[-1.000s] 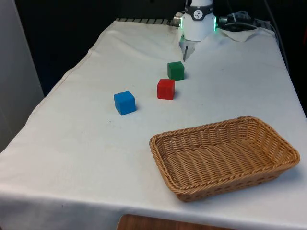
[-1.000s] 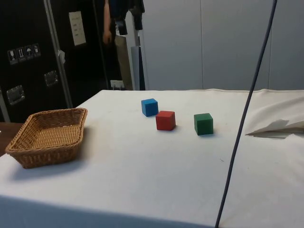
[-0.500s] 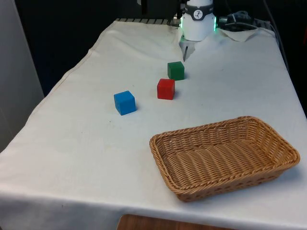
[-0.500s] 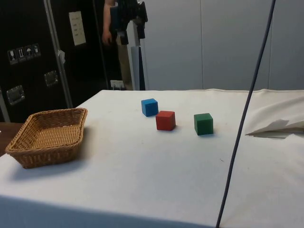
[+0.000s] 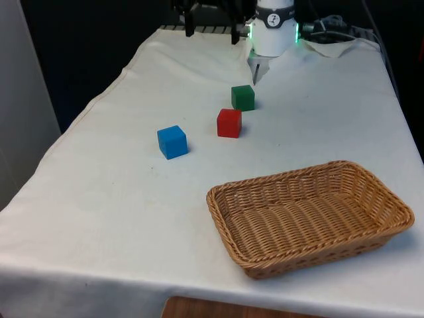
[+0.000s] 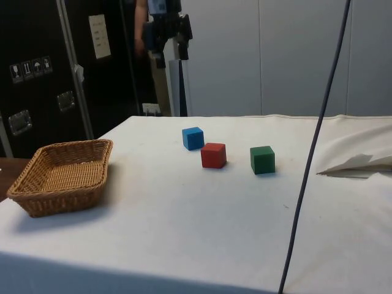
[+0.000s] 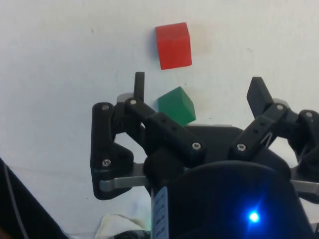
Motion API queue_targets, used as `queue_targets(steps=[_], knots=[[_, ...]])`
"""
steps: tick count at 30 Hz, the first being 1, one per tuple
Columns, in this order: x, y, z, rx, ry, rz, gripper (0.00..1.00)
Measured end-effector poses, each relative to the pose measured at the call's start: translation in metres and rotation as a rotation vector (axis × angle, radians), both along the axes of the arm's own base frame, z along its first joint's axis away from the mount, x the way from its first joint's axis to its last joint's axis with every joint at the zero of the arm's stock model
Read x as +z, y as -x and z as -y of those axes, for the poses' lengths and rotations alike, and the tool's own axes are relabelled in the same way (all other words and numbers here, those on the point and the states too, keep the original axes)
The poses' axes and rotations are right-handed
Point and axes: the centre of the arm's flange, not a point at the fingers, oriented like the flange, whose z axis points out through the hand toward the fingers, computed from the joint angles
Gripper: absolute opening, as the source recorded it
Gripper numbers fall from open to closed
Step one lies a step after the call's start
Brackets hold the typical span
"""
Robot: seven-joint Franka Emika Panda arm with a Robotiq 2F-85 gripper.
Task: Pick up the blue cube and place it into the basket.
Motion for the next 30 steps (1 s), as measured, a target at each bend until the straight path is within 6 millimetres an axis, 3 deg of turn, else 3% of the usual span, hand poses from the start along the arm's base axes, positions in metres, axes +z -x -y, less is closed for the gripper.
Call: queue_targets(steps=[30], knots=[[-0.031,-0.008,0.026,-0.136,0.022,0.022,1.0]])
